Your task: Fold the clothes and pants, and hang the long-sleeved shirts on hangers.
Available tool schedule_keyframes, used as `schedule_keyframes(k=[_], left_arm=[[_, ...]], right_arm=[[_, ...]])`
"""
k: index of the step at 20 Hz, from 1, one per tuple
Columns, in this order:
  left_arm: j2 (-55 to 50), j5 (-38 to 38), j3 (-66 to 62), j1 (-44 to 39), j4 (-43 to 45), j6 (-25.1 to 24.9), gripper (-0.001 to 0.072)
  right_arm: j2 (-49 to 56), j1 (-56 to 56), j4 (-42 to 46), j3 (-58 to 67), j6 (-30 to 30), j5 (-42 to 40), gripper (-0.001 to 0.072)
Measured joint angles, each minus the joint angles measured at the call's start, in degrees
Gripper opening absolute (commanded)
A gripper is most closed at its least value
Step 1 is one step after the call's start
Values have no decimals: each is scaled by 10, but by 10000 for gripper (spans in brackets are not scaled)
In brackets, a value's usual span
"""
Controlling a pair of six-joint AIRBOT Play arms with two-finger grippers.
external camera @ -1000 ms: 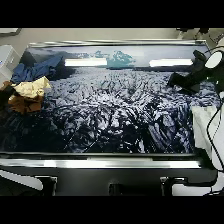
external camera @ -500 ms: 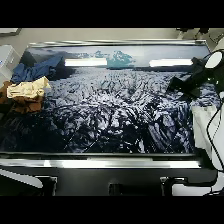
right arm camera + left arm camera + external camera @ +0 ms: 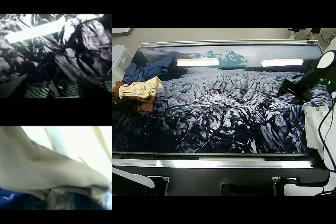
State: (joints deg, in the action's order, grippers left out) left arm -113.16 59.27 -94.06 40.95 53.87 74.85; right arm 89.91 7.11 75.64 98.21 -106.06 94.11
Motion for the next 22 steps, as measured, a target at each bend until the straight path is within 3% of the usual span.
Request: schedule_keyframes(k=[6, 15, 18, 22], left_arm=[[53, 5, -1, -3, -24, -10, 22], [435, -40, -1, -60, -43, -5, 22], [534, -55, -1, -110, -33, 13, 23], [593, -44, 6, -264, -29, 34, 24]], right_arm=[[0, 0, -11, 0, -14, 7, 673], [0, 0, -21, 0, 2, 24, 673], [0, 0, -26, 0, 11, 41, 673], [0, 0, -30, 0, 29, 73, 673]])
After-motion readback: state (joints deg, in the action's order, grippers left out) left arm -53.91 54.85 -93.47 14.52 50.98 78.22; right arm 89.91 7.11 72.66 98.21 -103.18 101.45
